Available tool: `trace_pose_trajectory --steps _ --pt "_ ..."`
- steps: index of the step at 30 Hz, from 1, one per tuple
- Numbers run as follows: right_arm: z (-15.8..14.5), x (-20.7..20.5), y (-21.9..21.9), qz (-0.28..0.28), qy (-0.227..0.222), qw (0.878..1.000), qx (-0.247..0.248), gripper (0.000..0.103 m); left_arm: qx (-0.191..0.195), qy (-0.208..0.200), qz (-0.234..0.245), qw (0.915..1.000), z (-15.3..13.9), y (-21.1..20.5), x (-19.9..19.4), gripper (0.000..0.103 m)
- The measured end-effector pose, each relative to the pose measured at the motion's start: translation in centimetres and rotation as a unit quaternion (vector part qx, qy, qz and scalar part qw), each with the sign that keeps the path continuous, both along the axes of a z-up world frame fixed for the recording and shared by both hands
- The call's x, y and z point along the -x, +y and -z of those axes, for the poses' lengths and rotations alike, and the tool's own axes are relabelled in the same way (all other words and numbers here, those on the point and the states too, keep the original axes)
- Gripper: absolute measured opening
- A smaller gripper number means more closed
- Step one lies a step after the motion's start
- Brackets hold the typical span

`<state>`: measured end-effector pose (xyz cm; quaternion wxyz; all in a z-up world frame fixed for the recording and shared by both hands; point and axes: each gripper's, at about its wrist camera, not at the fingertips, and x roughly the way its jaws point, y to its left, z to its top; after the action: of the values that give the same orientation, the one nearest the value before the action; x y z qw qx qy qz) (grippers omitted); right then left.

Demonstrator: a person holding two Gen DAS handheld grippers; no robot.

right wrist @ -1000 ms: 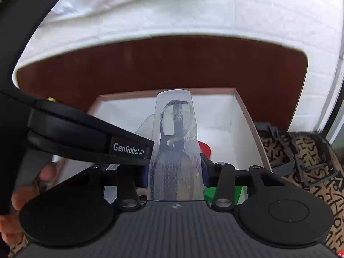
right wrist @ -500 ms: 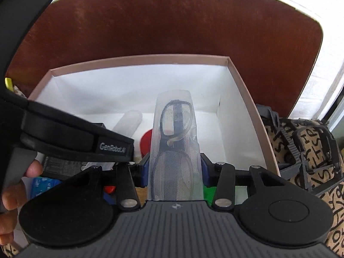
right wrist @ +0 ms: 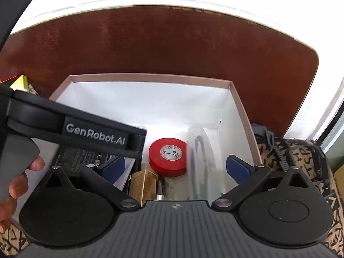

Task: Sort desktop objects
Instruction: 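Open both tools to drop the clear cases into the box, then withdraw both tools from the box back toward the pile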

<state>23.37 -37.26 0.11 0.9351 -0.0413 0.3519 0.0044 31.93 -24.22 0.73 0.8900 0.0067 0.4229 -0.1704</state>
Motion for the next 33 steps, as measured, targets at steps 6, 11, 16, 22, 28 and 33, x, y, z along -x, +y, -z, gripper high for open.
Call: trace_pose_trajectory --steps 6,11,16,22,28,33 --pt "-1.1 1.8 1.3 -0.013 0.002 1.000 0.007 0.103 -0.014 -0.017 0.015 0.9996 -0.9 0.2 2.9 0.103" --pt "-1.8 3.6 2.7 -0.020 -0.010 1.000 0.020 0.103 0.000 -0.033 0.018 0.9993 -2.7 1.3 5.4 0.103" --pt "-3.0 6.1 3.7 -0.017 -0.036 0.999 0.013 0.103 0.008 -0.059 0.018 0.9980 -4.3 2.7 8.5 0.103" --pt "-4.0 10.7 5.9 -0.015 -0.084 0.996 0.019 0.103 0.017 -0.094 0.008 0.9954 -5.4 5.0 13.6 0.103" --pt "-4.1 16.5 8.9 -0.033 -0.138 0.990 0.018 0.103 0.005 -0.104 -0.016 0.9944 -5.4 7.7 18.8 0.103" --pt "-3.4 20.7 11.4 -0.051 -0.165 0.985 0.014 0.103 0.005 -0.110 -0.023 0.9936 -4.9 10.1 23.0 0.103"
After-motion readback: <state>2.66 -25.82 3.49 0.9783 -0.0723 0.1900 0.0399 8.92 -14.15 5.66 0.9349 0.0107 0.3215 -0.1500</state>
